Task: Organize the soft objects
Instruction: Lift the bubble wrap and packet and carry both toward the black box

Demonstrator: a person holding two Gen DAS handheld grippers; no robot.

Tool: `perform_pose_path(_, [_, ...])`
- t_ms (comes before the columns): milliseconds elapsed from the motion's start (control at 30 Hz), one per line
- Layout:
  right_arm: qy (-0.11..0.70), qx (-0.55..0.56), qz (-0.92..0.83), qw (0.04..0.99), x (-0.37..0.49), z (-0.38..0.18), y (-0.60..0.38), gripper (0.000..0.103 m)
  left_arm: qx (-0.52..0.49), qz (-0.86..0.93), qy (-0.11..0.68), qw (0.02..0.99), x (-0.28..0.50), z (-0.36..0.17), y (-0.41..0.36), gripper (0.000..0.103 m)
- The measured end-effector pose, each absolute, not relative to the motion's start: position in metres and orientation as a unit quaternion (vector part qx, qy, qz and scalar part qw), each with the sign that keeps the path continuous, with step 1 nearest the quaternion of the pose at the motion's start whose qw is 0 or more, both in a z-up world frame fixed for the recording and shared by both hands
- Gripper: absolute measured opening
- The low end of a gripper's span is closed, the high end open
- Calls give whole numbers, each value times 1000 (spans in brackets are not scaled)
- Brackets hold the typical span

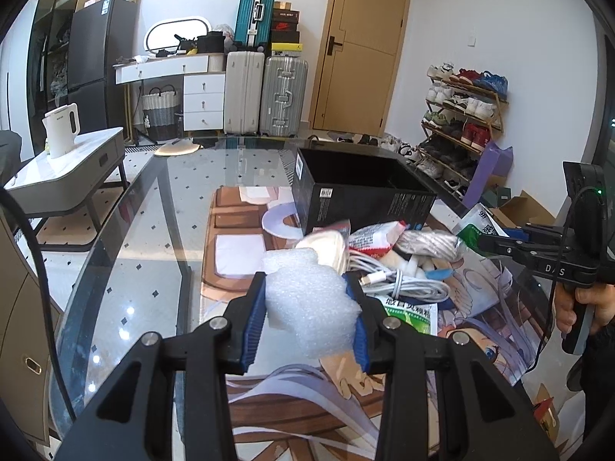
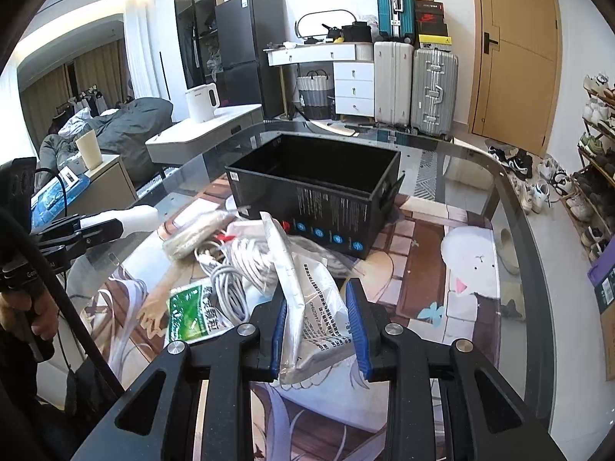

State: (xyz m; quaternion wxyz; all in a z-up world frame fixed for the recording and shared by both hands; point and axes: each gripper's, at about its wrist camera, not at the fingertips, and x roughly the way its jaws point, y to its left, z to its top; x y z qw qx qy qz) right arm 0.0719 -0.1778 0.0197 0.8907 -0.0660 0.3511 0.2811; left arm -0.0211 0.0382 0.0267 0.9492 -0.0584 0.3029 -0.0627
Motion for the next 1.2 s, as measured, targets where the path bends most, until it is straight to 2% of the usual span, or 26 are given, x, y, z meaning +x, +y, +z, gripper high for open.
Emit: perform_pose_path(1200, [298, -43, 297, 906, 121, 69, -152, 28, -33, -95, 253, 962, 72, 70, 12, 37])
